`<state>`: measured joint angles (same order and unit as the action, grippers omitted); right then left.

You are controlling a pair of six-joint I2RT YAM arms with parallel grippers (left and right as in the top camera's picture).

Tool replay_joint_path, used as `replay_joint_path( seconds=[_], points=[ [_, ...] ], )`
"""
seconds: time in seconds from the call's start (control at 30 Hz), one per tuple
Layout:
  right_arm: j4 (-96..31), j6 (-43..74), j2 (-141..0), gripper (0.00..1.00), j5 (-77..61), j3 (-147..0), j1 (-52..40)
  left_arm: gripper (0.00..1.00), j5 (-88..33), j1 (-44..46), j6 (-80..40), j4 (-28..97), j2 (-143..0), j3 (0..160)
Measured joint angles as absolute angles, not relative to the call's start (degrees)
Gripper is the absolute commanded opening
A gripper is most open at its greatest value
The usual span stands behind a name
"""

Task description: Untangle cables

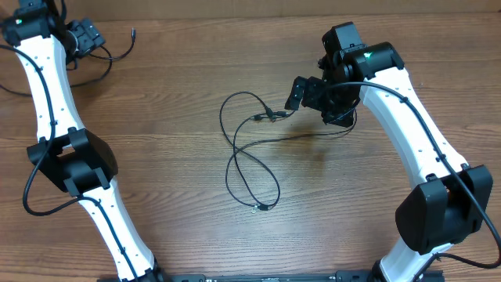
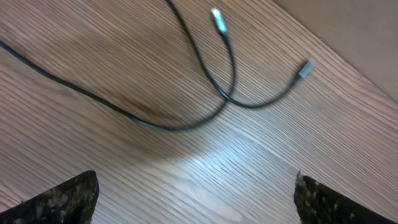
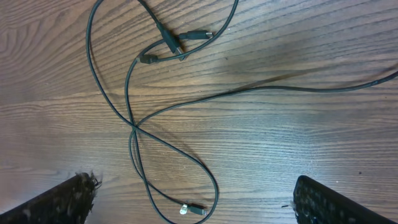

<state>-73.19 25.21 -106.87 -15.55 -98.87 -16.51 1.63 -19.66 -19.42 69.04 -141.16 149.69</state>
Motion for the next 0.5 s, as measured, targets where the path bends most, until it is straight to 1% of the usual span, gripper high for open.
replay_joint_path(
  seconds=[0.2, 0.33, 0.5],
  points=[
    [-74.02, 25.21, -106.87, 1.0, -15.46, -98.87, -16.51, 1.0, 3.81, -21.43, -19.55, 64.62, -146.32, 149.69],
    [-74.74, 25.21, -106.87, 1.0, -15.44, -98.87, -16.49, 1.0, 4.12, -22.13, -26.06, 62.37, -151.35, 149.69],
    [-74.98, 25.19, -106.87, 1.0, -15.44, -98.87, -16.51, 1.0, 4.16, -22.55, -31.18, 62.19, -155.41, 149.69]
  ],
)
